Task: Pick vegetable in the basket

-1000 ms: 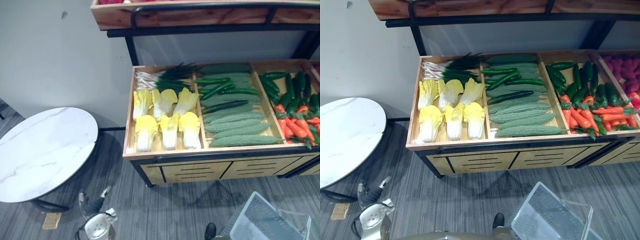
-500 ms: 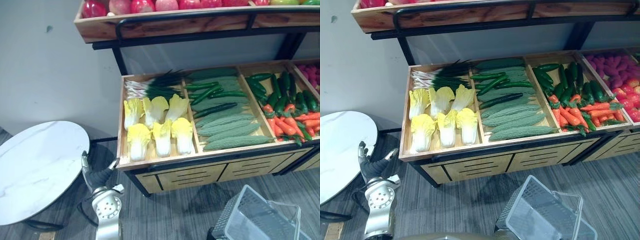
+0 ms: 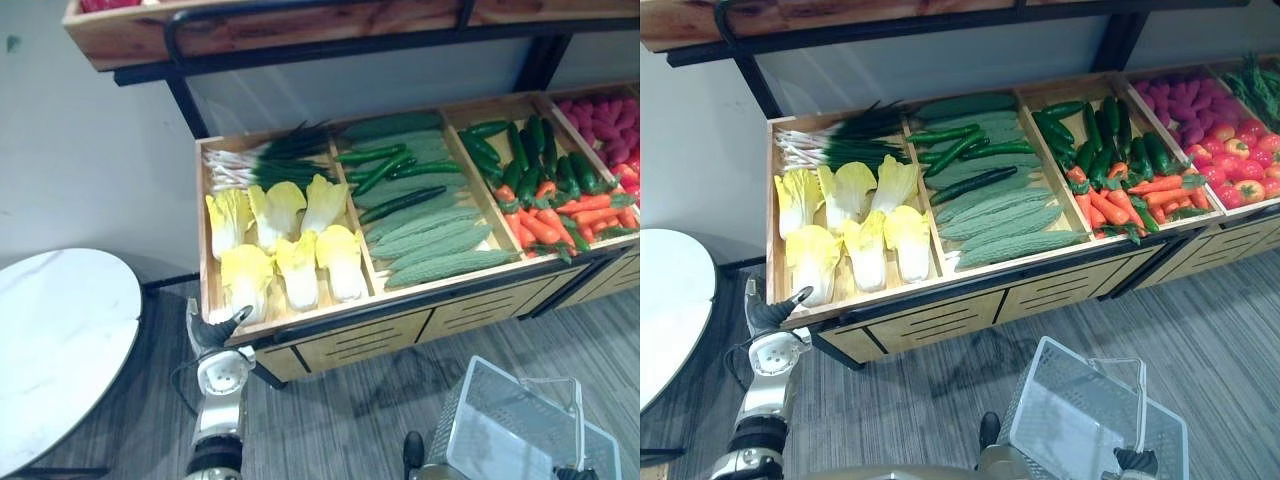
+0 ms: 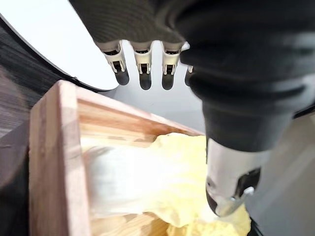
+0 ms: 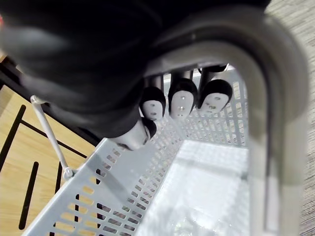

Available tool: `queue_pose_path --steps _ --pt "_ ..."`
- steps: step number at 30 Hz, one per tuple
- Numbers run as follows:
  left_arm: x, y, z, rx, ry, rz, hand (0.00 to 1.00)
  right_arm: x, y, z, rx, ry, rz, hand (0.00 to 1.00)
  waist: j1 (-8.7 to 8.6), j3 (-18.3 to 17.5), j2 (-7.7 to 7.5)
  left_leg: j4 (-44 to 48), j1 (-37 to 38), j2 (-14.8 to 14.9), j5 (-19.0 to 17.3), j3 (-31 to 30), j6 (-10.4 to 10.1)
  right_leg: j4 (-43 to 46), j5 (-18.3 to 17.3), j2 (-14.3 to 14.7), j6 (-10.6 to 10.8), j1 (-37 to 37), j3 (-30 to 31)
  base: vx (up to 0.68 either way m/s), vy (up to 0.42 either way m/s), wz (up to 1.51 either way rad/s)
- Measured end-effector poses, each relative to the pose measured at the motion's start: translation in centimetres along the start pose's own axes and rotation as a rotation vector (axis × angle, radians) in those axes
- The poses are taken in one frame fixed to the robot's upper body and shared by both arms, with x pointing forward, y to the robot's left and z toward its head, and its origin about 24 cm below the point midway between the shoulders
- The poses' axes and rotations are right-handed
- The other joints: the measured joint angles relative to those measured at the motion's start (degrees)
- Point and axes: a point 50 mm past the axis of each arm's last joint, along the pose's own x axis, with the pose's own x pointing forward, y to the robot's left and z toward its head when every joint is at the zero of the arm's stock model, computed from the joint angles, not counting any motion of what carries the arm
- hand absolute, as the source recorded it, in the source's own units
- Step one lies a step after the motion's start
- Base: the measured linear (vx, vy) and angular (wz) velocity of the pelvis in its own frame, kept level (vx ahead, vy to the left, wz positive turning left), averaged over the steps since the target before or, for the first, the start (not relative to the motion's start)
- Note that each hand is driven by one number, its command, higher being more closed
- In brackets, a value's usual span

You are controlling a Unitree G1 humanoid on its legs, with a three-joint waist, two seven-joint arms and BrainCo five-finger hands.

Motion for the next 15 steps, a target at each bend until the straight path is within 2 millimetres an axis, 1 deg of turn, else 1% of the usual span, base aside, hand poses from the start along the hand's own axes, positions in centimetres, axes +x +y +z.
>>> queue_pose_path --steps 1,2,5,7,10,13,15 --pt "0.4 0.0 0.2 -0.02 0.009 0.003 0.0 0.1 0.2 0.6 0.002 -0.016 0.004 1.0 -0.08 0.6 -0.26 0.1 -0.8 -0.1 0.0 0.3 0.0 0.0 0.1 0.0 0.0 -1.0 0.2 -0.03 -0.017 -0.11" --pt "0.5 -0.1 0.3 -0.032 0.012 0.006 0.0 0.2 0.2 0.8 0.002 -0.021 0.005 1.0 -0.07 0.9 -0.29 0.1 -1.1 -0.2 0.0 0.4 0.0 0.0 0.2 0.0 0.0 -1.4 0.3 -0.03 -0.019 -0.12" --pt "0.7 0.0 0.2 -0.056 0.029 0.017 0.0 0.4 0.3 1.6 -0.009 -0.044 0.009 1.0 -0.12 1.5 -0.02 0.1 -1.6 -0.4 0.0 1.0 0.0 0.0 0.2 0.0 0.1 -2.3 1.1 0.01 -0.009 -0.15" --pt "0.9 -0.4 0.3 -0.066 0.045 0.013 0.0 0.5 0.3 2.3 -0.024 -0.067 0.014 1.0 -0.64 1.8 0.14 0.2 -1.9 -0.6 0.0 1.0 0.0 0.0 0.2 -0.1 0.1 -2.7 1.3 0.03 -0.012 -0.08" --pt "1.2 -1.0 0.6 -0.075 0.061 0.004 0.0 0.7 0.3 2.8 -0.029 -0.082 0.013 1.0 -1.13 2.1 0.15 0.5 -1.9 -1.0 0.0 1.0 0.0 0.1 0.2 -0.5 0.1 -2.7 1.6 0.0 0.001 -0.04" --pt "1.6 -1.6 1.3 -0.084 0.059 -0.006 0.0 0.8 0.0 3.1 -0.036 -0.093 0.005 1.0 -1.2 3.2 0.32 1.0 -2.0 -1.4 0.0 1.0 0.0 0.1 0.3 -0.9 0.2 -2.8 2.0 -0.03 -0.006 -0.07" --pt "1.8 -1.8 1.3 -0.081 0.067 -0.009 0.0 0.8 0.1 3.3 -0.054 -0.101 0.009 1.0 -1.23 3.6 0.37 1.0 -2.3 -1.5 0.0 1.0 0.0 0.1 0.4 -0.9 0.3 -3.3 2.4 -0.07 -0.029 -0.05"
